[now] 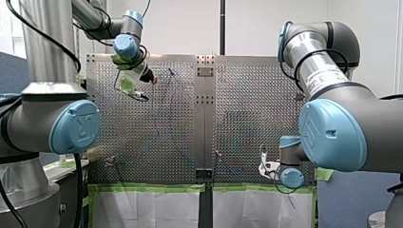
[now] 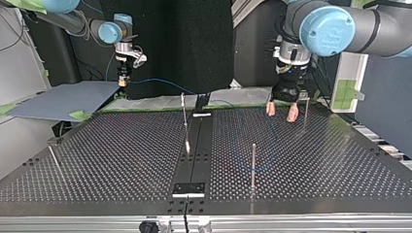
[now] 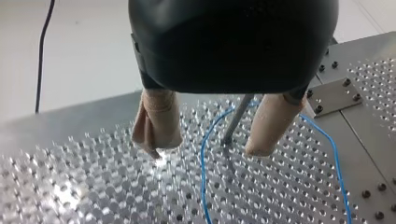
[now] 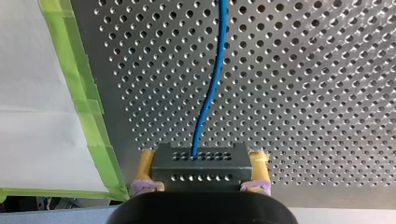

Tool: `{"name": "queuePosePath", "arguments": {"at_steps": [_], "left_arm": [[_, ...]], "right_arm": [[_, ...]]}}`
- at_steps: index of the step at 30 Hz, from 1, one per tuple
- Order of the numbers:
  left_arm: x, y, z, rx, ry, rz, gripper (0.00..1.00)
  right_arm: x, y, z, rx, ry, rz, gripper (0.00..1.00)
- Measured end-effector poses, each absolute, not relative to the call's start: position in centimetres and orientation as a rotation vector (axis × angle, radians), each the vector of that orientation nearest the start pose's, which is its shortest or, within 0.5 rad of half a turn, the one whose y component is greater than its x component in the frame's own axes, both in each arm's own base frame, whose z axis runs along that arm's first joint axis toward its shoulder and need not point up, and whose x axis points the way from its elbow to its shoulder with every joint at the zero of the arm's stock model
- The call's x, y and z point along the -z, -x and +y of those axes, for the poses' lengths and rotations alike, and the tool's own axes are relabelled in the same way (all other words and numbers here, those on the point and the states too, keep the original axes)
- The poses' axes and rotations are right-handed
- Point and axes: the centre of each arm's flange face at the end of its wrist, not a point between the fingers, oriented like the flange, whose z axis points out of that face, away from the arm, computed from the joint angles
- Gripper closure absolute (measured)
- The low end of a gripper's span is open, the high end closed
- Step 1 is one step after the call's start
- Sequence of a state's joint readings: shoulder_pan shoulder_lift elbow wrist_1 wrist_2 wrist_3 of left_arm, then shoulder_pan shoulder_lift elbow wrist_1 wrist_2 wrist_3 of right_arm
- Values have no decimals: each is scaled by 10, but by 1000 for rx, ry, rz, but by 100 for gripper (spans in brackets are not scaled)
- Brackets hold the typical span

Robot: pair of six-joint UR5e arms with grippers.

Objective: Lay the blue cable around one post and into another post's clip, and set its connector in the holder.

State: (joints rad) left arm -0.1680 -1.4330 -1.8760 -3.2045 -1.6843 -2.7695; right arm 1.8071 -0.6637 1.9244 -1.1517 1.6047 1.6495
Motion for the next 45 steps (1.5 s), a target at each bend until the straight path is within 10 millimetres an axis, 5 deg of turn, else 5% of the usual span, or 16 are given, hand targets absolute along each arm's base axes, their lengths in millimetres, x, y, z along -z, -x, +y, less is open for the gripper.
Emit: {"name": "queuePosePath", "arguments": {"at_steps": [9, 15, 27, 45], "left_arm": [[-396, -342, -205, 911, 836, 1612, 0], [-375, -327, -224, 938, 727, 1671, 0], [-305, -309, -248, 827, 637, 1786, 0], [-187, -249, -270, 580, 441, 1968, 0]], "right_arm": [[60, -255, -496, -1344, -1420, -1249, 100], [58, -257, -498, -1343, -1424, -1246, 100], [58, -263, -496, -1350, -1433, -1241, 100], [57, -275, -490, -1365, -1453, -1218, 100]]}}
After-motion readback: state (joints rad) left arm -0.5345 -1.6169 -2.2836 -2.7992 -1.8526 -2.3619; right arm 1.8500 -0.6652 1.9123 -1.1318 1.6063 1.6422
